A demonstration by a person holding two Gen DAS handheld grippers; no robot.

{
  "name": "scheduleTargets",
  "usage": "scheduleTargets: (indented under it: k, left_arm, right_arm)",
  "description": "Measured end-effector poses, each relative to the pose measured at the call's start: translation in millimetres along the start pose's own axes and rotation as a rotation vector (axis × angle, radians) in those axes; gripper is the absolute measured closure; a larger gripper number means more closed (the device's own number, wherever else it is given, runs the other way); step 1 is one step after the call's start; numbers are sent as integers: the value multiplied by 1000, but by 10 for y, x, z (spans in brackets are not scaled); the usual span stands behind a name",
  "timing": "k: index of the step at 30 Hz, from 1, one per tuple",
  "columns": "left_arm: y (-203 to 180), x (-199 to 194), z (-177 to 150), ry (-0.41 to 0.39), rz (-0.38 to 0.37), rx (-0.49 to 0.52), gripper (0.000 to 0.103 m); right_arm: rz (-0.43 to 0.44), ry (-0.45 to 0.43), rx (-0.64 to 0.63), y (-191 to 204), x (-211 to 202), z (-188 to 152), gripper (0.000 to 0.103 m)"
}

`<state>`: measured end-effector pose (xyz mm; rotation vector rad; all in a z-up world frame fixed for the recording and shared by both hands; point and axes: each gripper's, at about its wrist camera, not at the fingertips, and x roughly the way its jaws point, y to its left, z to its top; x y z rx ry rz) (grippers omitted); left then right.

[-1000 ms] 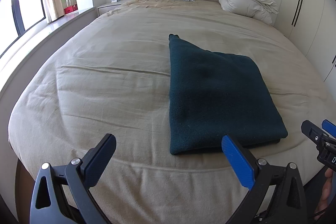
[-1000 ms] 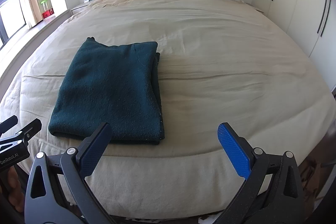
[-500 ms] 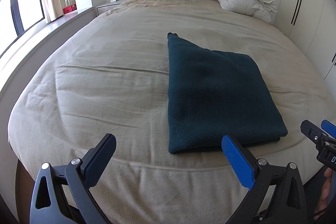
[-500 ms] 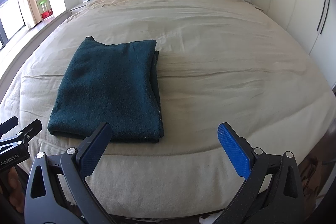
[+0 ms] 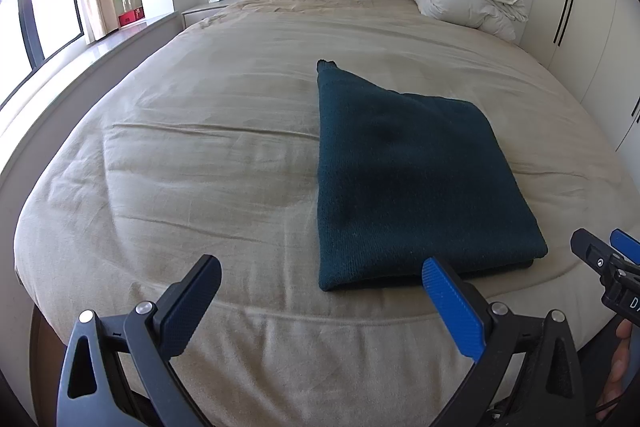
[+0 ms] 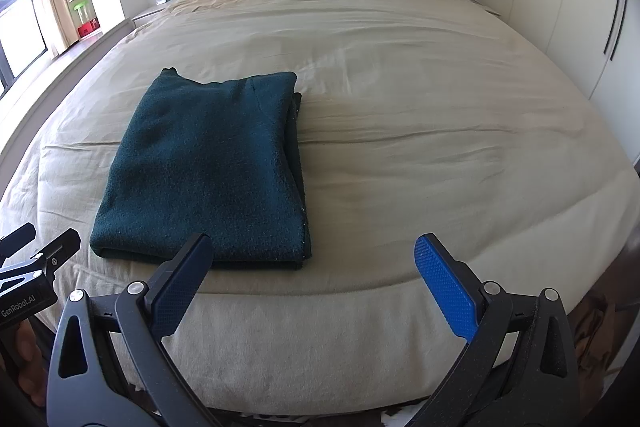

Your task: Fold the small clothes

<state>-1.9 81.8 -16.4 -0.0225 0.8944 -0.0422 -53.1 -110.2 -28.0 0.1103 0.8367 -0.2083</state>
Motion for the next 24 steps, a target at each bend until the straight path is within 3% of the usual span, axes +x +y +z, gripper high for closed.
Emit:
scheduleTargets:
  k: [24]
  left_arm:
    - [15, 53, 6, 0, -4, 26, 0]
  right_arm:
    - [6, 9, 12, -2, 23, -28, 0]
